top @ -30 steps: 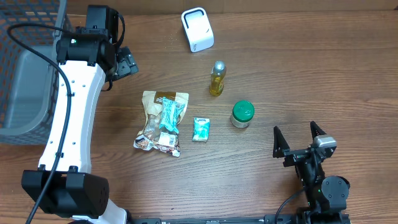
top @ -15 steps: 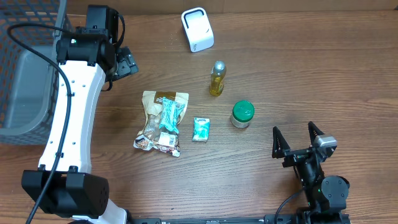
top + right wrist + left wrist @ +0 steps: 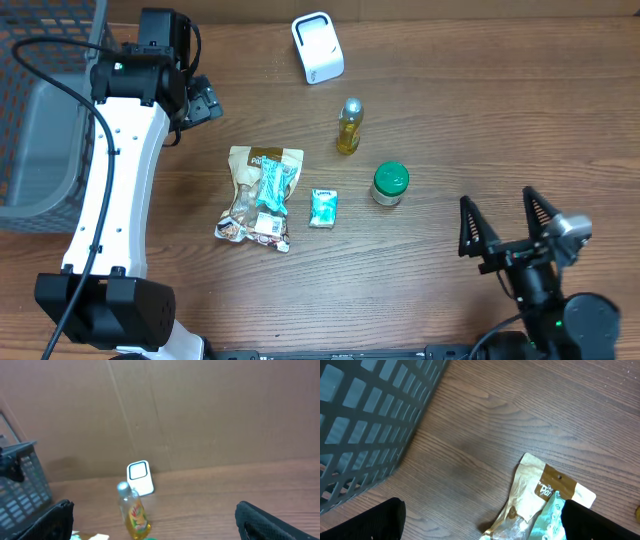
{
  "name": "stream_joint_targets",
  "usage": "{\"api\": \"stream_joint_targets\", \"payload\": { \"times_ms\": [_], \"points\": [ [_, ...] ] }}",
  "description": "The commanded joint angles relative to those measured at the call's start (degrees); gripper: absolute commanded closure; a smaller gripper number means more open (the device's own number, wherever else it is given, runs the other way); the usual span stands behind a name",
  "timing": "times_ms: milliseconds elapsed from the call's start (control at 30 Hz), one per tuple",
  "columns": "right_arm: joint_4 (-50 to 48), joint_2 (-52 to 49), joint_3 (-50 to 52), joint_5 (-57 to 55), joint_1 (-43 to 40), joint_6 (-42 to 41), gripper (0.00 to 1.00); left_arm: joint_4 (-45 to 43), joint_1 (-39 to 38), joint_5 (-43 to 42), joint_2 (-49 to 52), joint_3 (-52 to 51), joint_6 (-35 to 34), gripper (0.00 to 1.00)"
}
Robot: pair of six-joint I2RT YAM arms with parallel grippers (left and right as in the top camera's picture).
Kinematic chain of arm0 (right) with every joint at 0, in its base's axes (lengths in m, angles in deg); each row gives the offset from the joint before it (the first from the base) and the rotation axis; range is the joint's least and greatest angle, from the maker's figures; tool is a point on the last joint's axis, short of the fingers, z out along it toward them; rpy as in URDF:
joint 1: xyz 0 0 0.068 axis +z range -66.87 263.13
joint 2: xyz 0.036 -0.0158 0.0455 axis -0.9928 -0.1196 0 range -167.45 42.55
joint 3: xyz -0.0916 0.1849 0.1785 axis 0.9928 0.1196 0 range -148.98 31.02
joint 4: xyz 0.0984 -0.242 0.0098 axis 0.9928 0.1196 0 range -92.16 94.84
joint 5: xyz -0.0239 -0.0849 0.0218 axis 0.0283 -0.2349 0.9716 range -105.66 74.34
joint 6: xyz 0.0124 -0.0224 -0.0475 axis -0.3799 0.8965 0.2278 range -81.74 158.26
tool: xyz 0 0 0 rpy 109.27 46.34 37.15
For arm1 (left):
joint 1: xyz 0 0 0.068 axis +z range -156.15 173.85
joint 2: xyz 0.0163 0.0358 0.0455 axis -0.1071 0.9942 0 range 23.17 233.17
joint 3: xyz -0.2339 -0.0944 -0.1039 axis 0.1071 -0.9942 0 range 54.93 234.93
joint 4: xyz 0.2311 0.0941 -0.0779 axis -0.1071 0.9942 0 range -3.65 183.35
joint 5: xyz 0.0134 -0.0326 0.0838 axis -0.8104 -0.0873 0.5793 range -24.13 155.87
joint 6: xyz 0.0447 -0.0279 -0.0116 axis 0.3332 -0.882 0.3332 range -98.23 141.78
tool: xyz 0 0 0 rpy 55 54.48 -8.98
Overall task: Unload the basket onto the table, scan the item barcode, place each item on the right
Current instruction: 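Move the right gripper over the green-lidded jar and descend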
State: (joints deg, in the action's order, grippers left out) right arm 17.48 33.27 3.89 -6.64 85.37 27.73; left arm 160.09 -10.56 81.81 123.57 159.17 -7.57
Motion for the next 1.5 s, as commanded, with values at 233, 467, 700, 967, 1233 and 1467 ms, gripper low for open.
{"api": "stream_joint_targets", "payload": {
  "times_ms": [233, 467, 700, 967, 1233, 1467],
  "points": [
    [24.68, -29.16, -31.63, 0.83, -0.07, 2.51, 0.00, -0.07, -0.11, 0.96, -0.81, 1.11, 1.07, 0.00],
    [42.71, -48.83, -46.84, 1.16, -0.07, 3.50, 0.00, -0.07, -0.11, 0.96, -0.81, 1.11, 1.07, 0.01],
    [45.38, -62.73, -47.67, 8.31, -0.07, 2.67, 0.00, -0.07, -0.11, 0.96, -0.81, 1.11, 1.07, 0.00],
    [45.66, -73.59, -47.45, 12.92, 0.48, 2.60, 0.01, -0.07, -0.11, 0.96, -0.81, 1.11, 1.07, 0.00],
    [44.46, -78.29, -47.45, -0.52, 7.76, -6.95, 0.00, -0.07, -0.11, 0.96, -0.81, 1.11, 1.07, 0.00],
    [40.46, -81.29, -47.43, -5.99, 15.15, -8.44, 0.00, -0.07, -0.11, 0.96, -0.81, 1.11, 1.07, 0.00]
  ]
}}
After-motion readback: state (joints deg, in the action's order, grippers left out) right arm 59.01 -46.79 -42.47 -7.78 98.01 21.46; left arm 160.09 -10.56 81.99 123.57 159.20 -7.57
